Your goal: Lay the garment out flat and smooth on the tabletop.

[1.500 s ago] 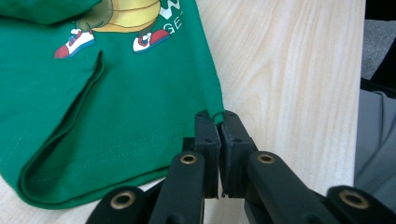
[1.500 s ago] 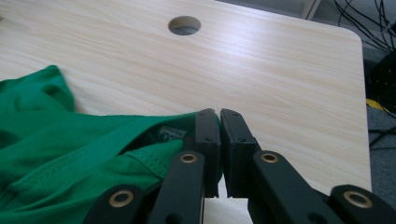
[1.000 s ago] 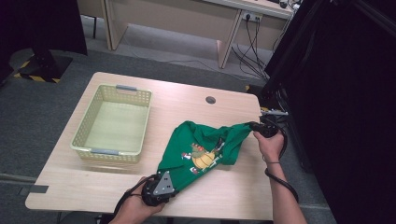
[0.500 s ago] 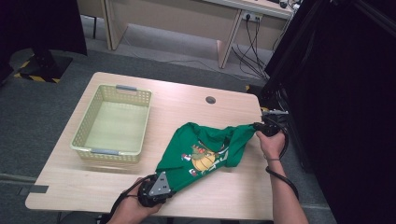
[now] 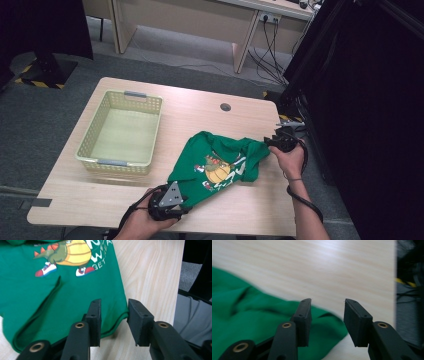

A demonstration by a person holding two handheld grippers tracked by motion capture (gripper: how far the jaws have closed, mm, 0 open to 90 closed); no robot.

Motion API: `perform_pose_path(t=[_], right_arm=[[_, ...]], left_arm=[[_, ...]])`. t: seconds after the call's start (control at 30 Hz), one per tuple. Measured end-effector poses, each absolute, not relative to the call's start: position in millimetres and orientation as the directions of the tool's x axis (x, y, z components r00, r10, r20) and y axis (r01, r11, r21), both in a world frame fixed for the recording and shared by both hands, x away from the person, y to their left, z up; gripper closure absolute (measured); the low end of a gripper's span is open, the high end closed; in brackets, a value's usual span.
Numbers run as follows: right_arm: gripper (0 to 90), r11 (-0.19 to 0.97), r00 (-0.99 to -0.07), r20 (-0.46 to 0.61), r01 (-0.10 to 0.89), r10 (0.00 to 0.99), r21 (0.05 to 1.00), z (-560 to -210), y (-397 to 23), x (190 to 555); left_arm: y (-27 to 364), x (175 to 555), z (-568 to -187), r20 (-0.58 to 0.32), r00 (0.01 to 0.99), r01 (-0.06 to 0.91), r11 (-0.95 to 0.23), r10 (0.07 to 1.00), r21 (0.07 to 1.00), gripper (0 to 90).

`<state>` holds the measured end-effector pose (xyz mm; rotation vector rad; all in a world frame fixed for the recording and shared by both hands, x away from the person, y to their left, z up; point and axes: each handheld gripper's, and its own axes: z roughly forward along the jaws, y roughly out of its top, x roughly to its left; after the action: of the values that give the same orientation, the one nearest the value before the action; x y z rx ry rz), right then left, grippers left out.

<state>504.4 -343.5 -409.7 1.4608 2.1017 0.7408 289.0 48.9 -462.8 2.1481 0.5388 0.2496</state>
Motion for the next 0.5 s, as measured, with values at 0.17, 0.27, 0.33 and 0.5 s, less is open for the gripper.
perform_pose_path(t=[0.17,0.27,0.33,0.5], right_arm=[[52.3,0.305,-0.413,0.010,0.688,0.911,0.659,-411,-328,473],[50.0,0.313,-0.455,0.051,0.685,0.889,0.658,-412,-320,450],[47.7,0.325,-0.479,0.061,0.678,0.876,0.659,-413,-314,436],[45.2,0.332,-0.518,0.088,0.659,0.851,0.675,-413,-301,408]], left_arm=[[48,293,-455,-0.013,0.881,0.283,-0.504,0.472,0.816,57.9],[45,299,-455,-0.018,0.875,0.293,-0.500,0.484,0.815,56.5],[43,305,-456,-0.019,0.871,0.299,-0.500,0.491,0.813,55.8],[36,317,-454,-0.023,0.869,0.306,-0.500,0.494,0.810,54.2]])
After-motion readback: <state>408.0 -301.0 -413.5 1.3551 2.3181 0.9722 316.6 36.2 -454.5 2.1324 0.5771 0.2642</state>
